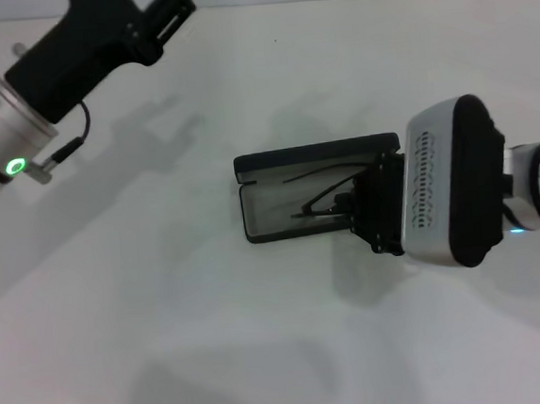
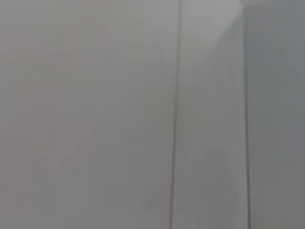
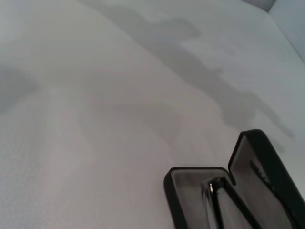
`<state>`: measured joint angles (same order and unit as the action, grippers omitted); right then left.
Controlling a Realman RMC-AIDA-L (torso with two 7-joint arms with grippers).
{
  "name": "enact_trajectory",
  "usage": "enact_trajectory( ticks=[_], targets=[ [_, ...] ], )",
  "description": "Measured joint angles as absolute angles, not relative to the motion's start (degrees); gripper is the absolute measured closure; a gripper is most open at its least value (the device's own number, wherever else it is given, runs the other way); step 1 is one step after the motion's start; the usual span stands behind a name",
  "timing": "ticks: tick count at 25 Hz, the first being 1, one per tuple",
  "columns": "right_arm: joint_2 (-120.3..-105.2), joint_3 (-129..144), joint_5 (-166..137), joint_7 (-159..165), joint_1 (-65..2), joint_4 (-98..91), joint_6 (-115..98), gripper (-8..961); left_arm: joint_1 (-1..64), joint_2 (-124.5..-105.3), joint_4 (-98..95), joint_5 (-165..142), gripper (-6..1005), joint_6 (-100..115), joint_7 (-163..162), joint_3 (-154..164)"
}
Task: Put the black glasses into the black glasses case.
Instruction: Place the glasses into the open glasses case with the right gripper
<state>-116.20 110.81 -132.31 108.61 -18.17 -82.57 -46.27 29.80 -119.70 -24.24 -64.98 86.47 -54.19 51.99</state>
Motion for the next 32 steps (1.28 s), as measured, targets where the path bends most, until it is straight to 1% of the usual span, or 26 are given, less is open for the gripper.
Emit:
enact_trajectory(
  ticks=[12, 28, 32],
  targets=[
    [-116.25, 113.07, -132.49, 110.54, -21.28, -77.42, -41.54, 843, 29.27, -119.71, -24.17, -65.32, 499, 86.48, -54.14, 51.59],
    [-116.27, 115.96, -132.54, 110.86, -21.44, -75.87, -35.97, 821, 29.67, -119.71, -24.17, -65.65, 498, 86.48, -54.14, 51.68],
    [-116.27, 115.96, -132.37, 111.00, -21.43, -75.92, -36.49, 794, 29.70, -119.71, -24.16, -65.66, 498, 86.48, -54.14, 51.68]
  ],
)
